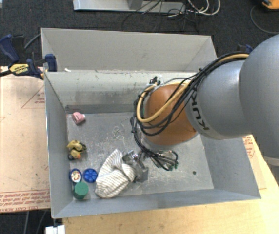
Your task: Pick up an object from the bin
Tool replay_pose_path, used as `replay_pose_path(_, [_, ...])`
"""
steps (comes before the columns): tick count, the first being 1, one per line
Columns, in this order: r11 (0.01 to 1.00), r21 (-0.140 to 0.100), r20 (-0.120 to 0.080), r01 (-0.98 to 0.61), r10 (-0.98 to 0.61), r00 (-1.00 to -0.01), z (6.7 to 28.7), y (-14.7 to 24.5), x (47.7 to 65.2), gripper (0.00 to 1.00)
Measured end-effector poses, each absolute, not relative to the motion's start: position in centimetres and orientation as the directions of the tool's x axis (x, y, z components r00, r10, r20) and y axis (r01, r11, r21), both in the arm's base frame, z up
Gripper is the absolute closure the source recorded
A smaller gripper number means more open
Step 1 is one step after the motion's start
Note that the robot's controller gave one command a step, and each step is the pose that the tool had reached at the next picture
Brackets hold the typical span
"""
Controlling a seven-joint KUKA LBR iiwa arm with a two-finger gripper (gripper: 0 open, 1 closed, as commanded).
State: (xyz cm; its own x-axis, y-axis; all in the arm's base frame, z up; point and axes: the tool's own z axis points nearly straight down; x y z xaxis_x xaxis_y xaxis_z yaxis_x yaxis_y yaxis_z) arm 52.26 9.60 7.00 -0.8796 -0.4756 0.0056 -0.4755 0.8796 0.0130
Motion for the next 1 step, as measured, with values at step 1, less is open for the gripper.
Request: replay_pose_path(1, [0.879, 0.013, 0.006, -0.476, -0.477, -0.879, 6.99, 9.62, 52.24, 0.0])
